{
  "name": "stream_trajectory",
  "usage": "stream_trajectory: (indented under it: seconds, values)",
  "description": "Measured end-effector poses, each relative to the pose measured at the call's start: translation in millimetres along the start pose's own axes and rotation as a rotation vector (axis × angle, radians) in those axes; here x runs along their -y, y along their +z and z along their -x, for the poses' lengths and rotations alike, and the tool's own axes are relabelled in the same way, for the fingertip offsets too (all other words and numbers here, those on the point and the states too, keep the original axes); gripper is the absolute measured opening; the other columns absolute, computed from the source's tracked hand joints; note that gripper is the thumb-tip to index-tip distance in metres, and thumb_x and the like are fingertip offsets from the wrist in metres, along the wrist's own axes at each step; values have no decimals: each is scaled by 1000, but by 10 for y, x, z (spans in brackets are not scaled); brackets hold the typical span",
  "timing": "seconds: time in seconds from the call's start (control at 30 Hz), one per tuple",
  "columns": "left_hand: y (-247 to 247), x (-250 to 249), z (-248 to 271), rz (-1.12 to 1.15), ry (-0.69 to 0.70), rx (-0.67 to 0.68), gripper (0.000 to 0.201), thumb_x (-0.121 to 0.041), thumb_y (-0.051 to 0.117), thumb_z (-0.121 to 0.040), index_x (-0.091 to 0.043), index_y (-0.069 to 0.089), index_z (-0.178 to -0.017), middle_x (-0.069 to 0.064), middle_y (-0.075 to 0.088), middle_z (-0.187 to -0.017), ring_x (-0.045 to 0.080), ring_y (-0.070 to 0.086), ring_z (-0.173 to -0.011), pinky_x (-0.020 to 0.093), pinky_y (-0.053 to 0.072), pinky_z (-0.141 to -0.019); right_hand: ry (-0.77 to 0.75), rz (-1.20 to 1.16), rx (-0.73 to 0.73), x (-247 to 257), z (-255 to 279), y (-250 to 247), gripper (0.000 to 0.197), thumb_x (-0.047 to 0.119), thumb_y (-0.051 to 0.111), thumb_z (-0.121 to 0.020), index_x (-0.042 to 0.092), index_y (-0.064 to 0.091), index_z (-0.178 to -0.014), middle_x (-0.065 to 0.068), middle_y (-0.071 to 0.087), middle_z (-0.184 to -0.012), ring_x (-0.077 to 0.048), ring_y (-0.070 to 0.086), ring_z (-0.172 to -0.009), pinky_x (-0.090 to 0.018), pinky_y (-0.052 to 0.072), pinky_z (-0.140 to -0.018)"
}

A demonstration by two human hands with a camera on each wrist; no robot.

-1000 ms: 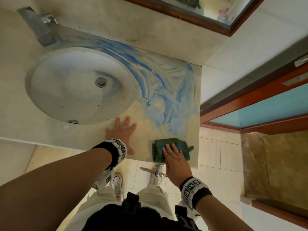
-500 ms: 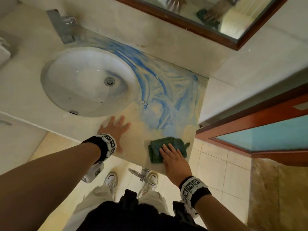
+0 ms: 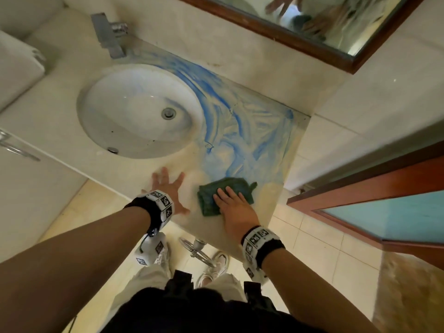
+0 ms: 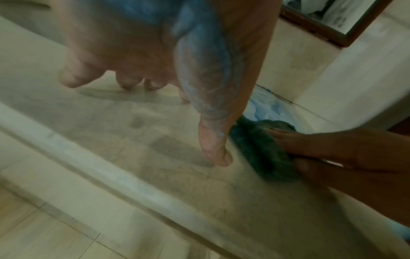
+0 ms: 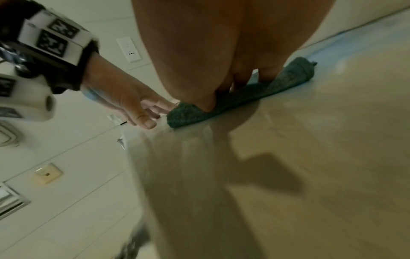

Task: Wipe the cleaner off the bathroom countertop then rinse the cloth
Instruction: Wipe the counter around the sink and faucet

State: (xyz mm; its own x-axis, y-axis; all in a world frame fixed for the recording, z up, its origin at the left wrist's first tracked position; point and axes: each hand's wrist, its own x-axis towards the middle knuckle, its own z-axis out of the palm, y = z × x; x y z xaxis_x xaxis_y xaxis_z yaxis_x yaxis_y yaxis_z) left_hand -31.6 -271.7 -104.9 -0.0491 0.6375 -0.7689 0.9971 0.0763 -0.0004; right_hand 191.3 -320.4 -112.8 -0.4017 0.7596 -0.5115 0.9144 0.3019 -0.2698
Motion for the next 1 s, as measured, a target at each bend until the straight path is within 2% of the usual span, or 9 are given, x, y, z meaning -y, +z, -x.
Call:
stream_trajectory:
  seconds: [0.2, 0.33, 0.5, 0.63, 0.73, 0.8, 0.83, 0.9, 1.0]
  values:
    - [41, -66, 23, 75, -7, -39, 131, -60, 80, -65, -41, -17, -150, 8, -35, -155, 42, -25, -142, 69, 20, -109, 41, -29, -49, -384, 679, 338, 61, 22, 26, -94, 22, 21, -154, 5, 12, -162, -19, 2, -150, -34, -12, -114]
    - [37, -48, 13, 95, -14, -40, 131, -58, 81, -64, -42, -16, -150, 5, -36, -155, 39, -26, -143, 70, 18, -109, 21, -15, -49, -312, 424, 256, 62, 21, 32, -92, 20, 23, -154, 2, 16, -162, -23, 4, -150, -38, -9, -115]
    - [33, -45, 23, 102, -5, -44, 132, -59, 82, -63, -42, -17, -149, 4, -36, -155, 39, -27, -142, 70, 17, -109, -17, 17, -29, -83, -143, -31, 63, 20, 36, -99, 22, 10, -156, 6, 2, -163, -18, -7, -150, -40, -6, -120]
    - [40, -20, 32, 109, 3, -56, 133, -59, 82, -62, -43, -15, -150, 4, -35, -155, 38, -26, -143, 69, 19, -109, -9, -26, -31, -243, 86, 72, 57, 20, 33, -101, 23, 15, -155, 7, 6, -163, -16, -4, -150, -37, -5, -119]
    - [39, -19, 40, 103, 5, -59, 133, -60, 82, -61, -44, -16, -149, 4, -35, -155, 38, -25, -143, 68, 19, -110, 17, -8, -66, -520, 542, 298, 56, 19, 37, -94, 21, 35, -150, 3, 29, -158, -16, 12, -147, -43, 16, -121]
    - [31, -30, 41, 107, 4, -58, 132, -59, 82, -62, -43, -16, -149, 4, -35, -155, 38, -26, -143, 68, 19, -110, 58, 3, -55, -606, 701, 376, 57, 23, 34, -87, 21, 47, -143, 3, 44, -149, -16, 27, -142, -39, 23, -119]
    - [27, -31, 44, 108, 3, -56, 132, -59, 82, -63, -43, -16, -149, 4, -35, -155, 38, -26, -143, 68, 19, -110, 71, -2, -29, -604, 692, 371, 61, 24, 29, -86, 21, 44, -145, 3, 41, -152, -16, 24, -144, -38, 16, -120]
    - [29, -33, 47, 105, -1, -50, 131, -58, 82, -63, -43, -16, -149, 4, -35, -155, 38, -26, -143, 69, 20, -109, 47, -13, 1, -522, 549, 273, 62, 23, 25, -91, 22, 24, -154, 4, 19, -161, -17, 4, -149, -35, -6, -117]
    - [30, -29, 26, 111, -2, -47, 131, -58, 82, -63, -43, -15, -149, 3, -36, -154, 38, -26, -143, 70, 20, -109, 5, -3, -45, -362, 126, 78, 64, 18, 35, -97, 22, 10, -156, 5, 3, -163, -18, -6, -150, -34, -13, -115]
